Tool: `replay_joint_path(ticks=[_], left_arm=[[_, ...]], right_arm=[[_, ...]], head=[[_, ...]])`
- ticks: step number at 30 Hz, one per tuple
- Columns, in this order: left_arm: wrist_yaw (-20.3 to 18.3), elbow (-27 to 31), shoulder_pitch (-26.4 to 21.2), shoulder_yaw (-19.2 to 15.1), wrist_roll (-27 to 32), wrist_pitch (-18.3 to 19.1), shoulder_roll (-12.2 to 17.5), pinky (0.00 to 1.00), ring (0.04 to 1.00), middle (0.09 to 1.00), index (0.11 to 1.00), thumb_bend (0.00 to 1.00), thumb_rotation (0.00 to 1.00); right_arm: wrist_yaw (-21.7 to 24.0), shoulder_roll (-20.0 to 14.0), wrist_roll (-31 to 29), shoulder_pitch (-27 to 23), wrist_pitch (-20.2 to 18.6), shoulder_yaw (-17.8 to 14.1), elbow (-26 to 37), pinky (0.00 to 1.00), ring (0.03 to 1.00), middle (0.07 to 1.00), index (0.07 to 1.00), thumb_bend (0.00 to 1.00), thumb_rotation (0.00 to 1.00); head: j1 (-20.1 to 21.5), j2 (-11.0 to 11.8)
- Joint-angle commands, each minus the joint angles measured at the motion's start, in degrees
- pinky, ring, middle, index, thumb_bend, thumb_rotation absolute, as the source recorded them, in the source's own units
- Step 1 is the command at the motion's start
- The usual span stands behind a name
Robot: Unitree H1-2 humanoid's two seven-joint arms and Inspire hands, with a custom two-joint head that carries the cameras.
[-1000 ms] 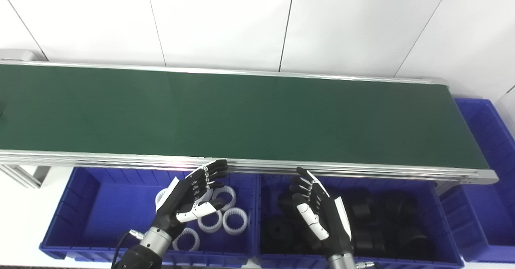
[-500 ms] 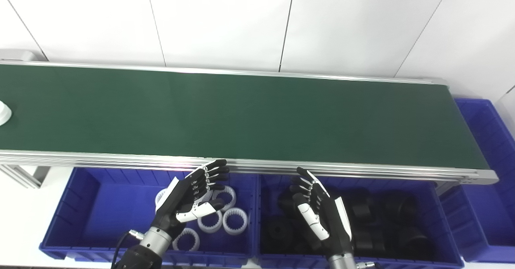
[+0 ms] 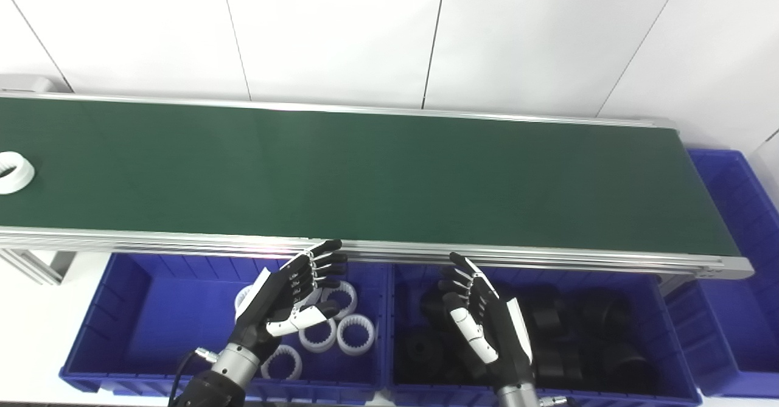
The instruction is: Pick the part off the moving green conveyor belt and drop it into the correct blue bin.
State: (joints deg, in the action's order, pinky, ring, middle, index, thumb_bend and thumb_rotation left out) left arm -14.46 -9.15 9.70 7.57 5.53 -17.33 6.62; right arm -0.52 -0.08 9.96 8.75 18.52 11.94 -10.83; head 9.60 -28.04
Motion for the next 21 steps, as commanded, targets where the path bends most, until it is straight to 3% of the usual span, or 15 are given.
replay_joint_path(ticks=[1,4,5,7,12,21], left_arm=[[0.2,1.1,-0.7,-0.2,-0.4,-1.5,-0.3,0.71,0.765,0.802,0.849,0.92,0.46],[0.2,0.8,-0.7,0.0,-0.2,-1.7,-0.8,0.71,0.753,0.791,0.842,0.92,0.44],[0.2,0.8,-0.7,0.0,-0.2,-1.8,-0.9,0.70,0.745,0.783,0.836,0.93,0.44],[0.1,0.6,-0.6,0.2,-0.3,-1.8,-1.1,0.69,0.732,0.771,0.827,0.94,0.42],[0.1,0.9,-0.4,0.4,-0.8,-1.4,-1.6,0.66,0.708,0.755,0.807,0.93,0.35],[0.0,-0.7,-1.0,0.4,-1.1,-2.5,-2.0,0.63,0.688,0.712,0.776,0.96,0.26]], right_arm=[[0.6,0.0,-0.4,-0.2,1.6,0.0,2.1,0.68,0.763,0.809,0.886,0.59,0.77],[1.1,-0.6,-1.4,-0.2,2.5,-0.2,1.6,0.69,0.769,0.816,0.890,0.58,0.78],[1.2,-0.7,-1.7,-0.2,2.6,-0.3,1.5,0.70,0.776,0.821,0.895,0.57,0.78],[1.4,-1.0,-2.3,0.0,2.7,-0.4,1.5,0.70,0.781,0.823,0.902,0.57,0.80],[1.5,-1.7,-2.4,-0.2,4.7,-0.7,0.2,0.71,0.794,0.834,0.924,0.53,0.87],[1.6,-2.0,-2.7,-0.6,5.7,-1.2,-1.2,0.70,0.802,0.848,0.952,0.48,0.97]], head=[[0.0,0.0],[-7.4,1.0],[-7.4,1.0],[-12.2,2.4],[-18.4,3.7],[-20.9,5.3]])
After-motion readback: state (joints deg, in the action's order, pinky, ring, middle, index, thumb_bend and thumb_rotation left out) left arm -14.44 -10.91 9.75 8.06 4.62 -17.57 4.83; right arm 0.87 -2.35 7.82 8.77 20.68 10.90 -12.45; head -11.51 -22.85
